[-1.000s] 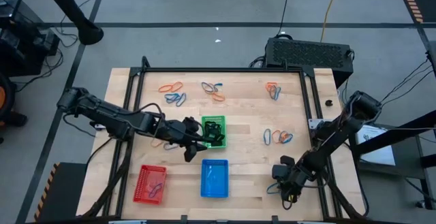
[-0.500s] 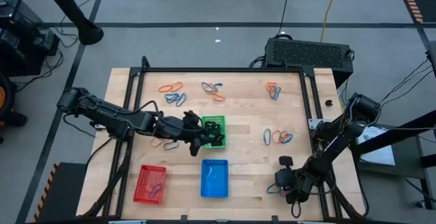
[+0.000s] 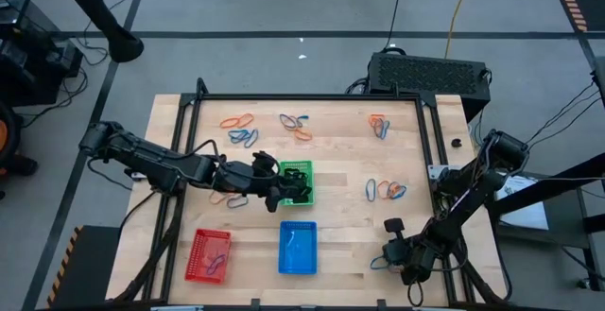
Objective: Sort rubber bands into baskets
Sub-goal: Put the blue rubberband into the red bin
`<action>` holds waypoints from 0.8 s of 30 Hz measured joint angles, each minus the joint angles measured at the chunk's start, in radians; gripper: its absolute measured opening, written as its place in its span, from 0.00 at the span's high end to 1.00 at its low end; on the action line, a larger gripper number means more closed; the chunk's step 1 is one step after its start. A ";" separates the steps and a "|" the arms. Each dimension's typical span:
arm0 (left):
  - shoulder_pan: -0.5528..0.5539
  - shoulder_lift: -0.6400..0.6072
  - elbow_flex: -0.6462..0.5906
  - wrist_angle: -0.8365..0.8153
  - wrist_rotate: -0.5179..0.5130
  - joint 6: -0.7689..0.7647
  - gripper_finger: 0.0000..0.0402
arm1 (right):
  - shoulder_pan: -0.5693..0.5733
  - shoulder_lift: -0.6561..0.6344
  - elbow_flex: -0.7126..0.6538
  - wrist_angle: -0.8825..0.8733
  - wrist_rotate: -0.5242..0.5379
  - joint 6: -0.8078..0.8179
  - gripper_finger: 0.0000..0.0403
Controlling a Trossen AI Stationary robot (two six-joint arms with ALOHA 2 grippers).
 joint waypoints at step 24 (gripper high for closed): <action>0.009 0.103 -0.287 0.685 0.444 0.007 0.57 | -0.216 -0.053 0.245 0.212 0.446 0.448 1.00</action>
